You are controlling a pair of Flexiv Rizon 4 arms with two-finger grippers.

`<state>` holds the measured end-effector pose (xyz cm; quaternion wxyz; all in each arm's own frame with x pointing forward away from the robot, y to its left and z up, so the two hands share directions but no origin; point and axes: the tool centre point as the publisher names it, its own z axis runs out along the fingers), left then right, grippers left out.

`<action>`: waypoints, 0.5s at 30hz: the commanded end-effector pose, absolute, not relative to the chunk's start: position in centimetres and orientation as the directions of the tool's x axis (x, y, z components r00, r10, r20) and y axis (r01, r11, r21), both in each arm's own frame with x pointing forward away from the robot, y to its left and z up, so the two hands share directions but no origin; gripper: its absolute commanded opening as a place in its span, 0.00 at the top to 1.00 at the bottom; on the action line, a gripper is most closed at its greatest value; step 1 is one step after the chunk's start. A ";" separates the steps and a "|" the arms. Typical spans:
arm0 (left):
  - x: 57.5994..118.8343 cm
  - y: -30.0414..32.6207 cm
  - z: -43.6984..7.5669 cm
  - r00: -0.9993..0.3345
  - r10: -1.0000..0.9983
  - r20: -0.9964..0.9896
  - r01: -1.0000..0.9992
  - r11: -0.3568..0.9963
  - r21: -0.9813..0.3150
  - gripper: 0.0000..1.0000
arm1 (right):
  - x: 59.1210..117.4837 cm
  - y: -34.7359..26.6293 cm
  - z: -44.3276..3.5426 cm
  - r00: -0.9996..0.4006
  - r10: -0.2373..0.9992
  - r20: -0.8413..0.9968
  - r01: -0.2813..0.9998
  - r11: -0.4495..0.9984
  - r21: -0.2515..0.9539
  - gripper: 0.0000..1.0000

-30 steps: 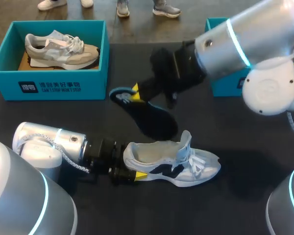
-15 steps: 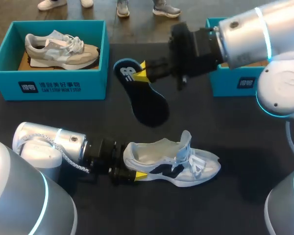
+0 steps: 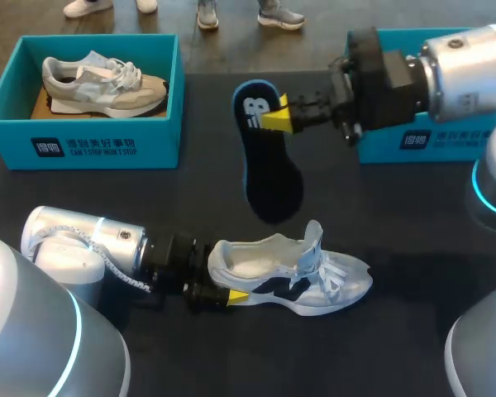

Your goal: Take the shoe out of the shoebox, open the shoe tongue, remove and reinsert the insole, then place the shoe into the shoebox

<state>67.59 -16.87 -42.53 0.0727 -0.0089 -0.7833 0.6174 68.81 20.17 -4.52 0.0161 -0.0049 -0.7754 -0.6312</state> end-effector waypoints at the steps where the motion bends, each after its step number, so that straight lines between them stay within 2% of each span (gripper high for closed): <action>1: 67.6 -17.1 -42.8 -0.990 0.102 0.102 -0.076 0.239 -0.968 1.00 | 68.3 19.0 -4.4 -1.000 -0.008 0.028 0.026 0.203 0.979 1.00; 11: 67.6 -17.1 -42.8 -0.990 0.102 0.102 -0.076 0.239 -0.968 1.00 | 68.4 19.4 -3.6 -0.999 -0.019 0.026 0.021 0.218 0.976 1.00; 15: 67.6 -17.1 -42.8 -0.990 0.102 0.102 -0.076 0.239 -0.968 1.00 | 68.0 18.3 -0.7 -0.996 -0.025 0.089 0.086 0.113 0.990 1.00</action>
